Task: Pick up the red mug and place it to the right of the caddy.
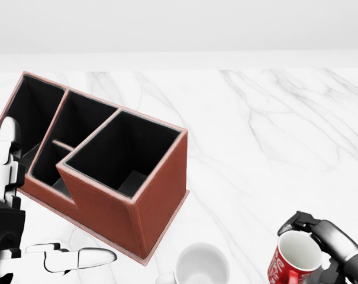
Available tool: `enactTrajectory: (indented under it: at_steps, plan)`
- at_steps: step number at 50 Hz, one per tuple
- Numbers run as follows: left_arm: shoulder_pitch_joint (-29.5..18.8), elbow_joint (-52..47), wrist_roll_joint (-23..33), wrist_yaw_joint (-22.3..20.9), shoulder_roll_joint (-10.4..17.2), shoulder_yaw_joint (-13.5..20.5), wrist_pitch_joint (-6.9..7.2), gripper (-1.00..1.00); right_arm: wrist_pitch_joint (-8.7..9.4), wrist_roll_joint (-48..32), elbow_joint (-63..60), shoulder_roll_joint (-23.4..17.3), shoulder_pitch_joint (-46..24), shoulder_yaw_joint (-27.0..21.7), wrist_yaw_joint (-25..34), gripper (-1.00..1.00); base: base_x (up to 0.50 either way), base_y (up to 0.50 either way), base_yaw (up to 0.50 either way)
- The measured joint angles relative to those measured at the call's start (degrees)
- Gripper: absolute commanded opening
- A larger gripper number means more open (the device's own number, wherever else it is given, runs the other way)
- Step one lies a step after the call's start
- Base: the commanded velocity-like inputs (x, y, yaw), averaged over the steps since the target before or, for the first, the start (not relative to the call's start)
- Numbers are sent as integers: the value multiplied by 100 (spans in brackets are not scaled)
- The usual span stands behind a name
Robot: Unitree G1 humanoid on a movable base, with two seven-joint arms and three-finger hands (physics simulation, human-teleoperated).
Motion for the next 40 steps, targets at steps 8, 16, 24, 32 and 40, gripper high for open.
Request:
enactTrajectory:
  at_steps: [8, 16, 24, 32, 40]
  plan:
    - [15, 40, 10, 11, 1, -30, 0, 100, -1, -78, 20, -9, 58, 10, -68, -100, 0, 0, 0]
    - [-11, -65, 12, 13, 8, -42, 0, 100, -1, -201, -191, -31, 133, -51, 12, -100, 0, 0, 0]
    - [-32, -223, 7, 0, 9, -28, 0, 100, 0, -294, -658, -51, 179, -179, 252, -100, 0, 0, 0]
    - [-35, -304, 0, -11, 7, -20, 0, 100, 0, -372, -1162, -63, 167, -280, 541, -100, 0, 0, 0]
    - [-38, -367, -11, -21, 7, -12, 0, 100, 0, -527, -1679, -91, -28, -289, 752, -100, 0, 0, 0]
